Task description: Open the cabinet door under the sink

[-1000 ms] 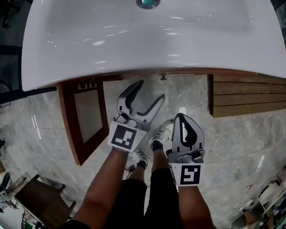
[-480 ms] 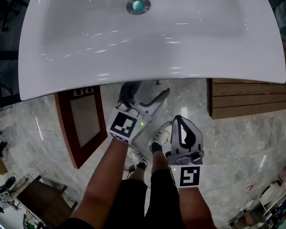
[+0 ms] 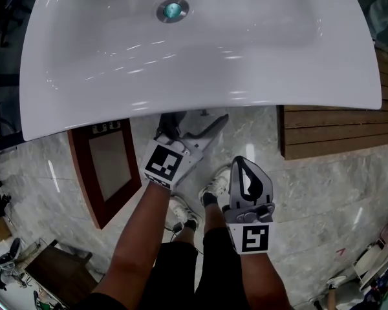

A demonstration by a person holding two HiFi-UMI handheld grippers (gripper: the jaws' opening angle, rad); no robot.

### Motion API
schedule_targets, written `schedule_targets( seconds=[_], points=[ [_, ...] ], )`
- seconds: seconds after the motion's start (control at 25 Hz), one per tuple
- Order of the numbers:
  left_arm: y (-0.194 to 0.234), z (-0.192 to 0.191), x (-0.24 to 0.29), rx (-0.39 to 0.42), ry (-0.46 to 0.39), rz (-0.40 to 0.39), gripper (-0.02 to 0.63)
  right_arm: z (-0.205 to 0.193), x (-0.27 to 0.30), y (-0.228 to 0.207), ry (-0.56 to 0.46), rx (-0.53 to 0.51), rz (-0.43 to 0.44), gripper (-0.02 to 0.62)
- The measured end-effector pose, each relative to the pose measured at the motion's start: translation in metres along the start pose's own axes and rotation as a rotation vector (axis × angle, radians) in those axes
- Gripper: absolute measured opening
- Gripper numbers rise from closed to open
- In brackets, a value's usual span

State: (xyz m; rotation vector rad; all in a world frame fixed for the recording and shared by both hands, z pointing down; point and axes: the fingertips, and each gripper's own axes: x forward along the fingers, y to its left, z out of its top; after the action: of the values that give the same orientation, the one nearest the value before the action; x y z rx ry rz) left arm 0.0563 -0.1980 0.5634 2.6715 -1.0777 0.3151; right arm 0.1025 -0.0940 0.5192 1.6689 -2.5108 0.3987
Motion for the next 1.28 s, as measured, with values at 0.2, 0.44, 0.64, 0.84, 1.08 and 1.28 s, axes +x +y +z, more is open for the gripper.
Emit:
schedule_targets(
  seconds=[0.2,0.44,0.64,0.84,1.08,1.28],
  points=[
    [0.001,0.001,0.001,0.002,0.003,0.012,0.321,0.002,-0.001,-0.005,0.001,0.002,-0.005,0.021],
    [-0.002,0.0,-0.001,0.018,0.009,0.01,0.321,0.004,-0.002,-0.01,-0.012,0.003,-0.006,0.02],
    [-0.009,0.001,-0.006,0.028,0.001,0.004,0.32,0.005,-0.009,-0.011,-0.021,-0.008,-0.013,0.021],
    [-0.02,-0.004,-0.014,0.024,0.015,0.002,0.321,0.007,-0.028,-0.011,-0.04,-0.021,-0.031,0.021],
    [-0.047,-0.013,-0.027,0.017,0.012,0.015,0.321,0.005,-0.068,-0.009,-0.066,-0.03,-0.066,0.02],
    [-0.082,-0.019,-0.04,0.013,0.048,0.011,0.321,0.0,-0.112,-0.004,-0.059,-0.084,-0.05,0.021]
  ],
)
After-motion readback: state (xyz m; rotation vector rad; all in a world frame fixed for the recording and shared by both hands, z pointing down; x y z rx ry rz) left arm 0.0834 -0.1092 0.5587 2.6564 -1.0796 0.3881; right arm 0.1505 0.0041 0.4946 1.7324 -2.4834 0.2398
